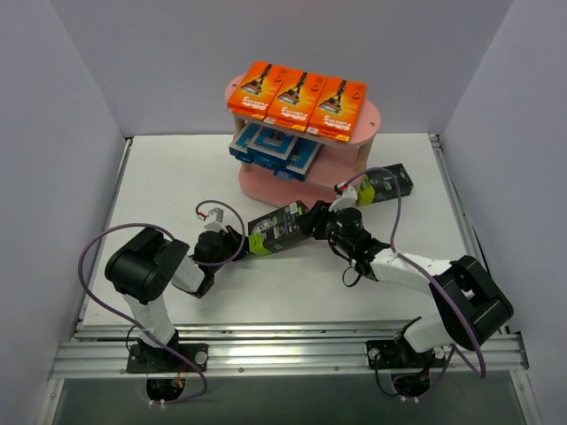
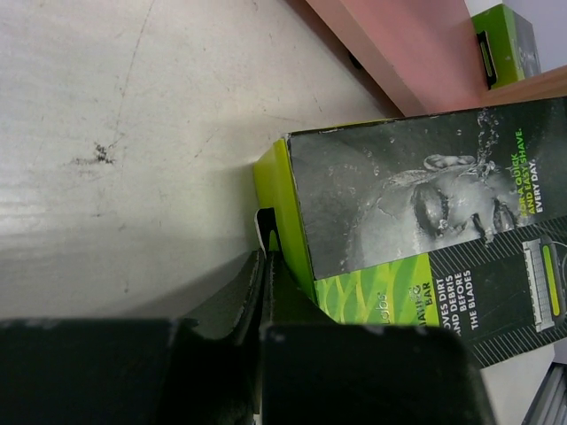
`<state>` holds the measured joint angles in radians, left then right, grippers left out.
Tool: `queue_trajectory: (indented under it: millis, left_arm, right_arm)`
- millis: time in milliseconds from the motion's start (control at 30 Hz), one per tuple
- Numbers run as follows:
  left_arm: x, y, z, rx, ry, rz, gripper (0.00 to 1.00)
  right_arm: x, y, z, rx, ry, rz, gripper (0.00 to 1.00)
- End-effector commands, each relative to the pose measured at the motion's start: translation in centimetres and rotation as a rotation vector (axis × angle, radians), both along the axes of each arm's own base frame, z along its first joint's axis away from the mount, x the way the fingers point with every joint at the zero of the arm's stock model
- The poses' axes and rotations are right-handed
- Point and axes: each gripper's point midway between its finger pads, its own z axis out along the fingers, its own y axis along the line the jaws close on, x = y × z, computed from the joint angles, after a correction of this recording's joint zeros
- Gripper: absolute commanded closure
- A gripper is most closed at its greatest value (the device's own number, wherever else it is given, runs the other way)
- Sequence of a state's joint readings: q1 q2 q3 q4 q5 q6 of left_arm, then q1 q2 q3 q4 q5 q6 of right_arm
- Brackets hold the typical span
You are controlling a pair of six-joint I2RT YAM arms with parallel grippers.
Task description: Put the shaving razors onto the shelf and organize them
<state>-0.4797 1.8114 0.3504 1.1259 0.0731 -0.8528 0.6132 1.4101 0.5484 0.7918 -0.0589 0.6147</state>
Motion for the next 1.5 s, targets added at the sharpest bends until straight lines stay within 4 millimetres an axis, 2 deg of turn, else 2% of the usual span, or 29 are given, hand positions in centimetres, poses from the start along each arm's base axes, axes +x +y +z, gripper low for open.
queue_trajectory:
  millis: [0,667,800,1067,1167,1300,1467]
  left_arm:
    - [0.3,-4.5,4.3,-0.084,-0.119,-0.147,0.98]
    - [3.5,-5.2,4.4,-0.043,-0.138,-0.104,0.98]
    - [4.1,-5.1,4.6,-0.046,-0.134,-0.073,0.98]
    - [5.3,-5.0,5.4,-0.058,-0.143,-0.032,0.98]
    - [5.5,-5.2,5.4,-0.066,-0.14,-0.027,0.98]
    - [6.0,-5.1,5.3,-0.079,-0.135,-0.003,0.98]
    - [6.0,-5.6,5.4,-0.118,-0.125,0.004,0.98]
  right_arm:
    - [-0.9,3.0,1.0,0.04,0.013,0.141,0.97]
    - [2.9,1.0,-1.3,-0.043,0.018,0.095,0.89]
    - [3.7,0.7,-1.7,-0.053,0.02,0.084,0.79]
    - [4.7,0.3,-2.1,-0.059,0.019,0.081,0.72]
    - [4.9,0.2,-2.2,-0.059,0.02,0.08,0.68]
    - [5.0,-0.1,-2.3,-0.062,0.022,0.074,0.57]
    - [5.1,-0.7,-2.3,-0.071,0.02,0.063,0.5]
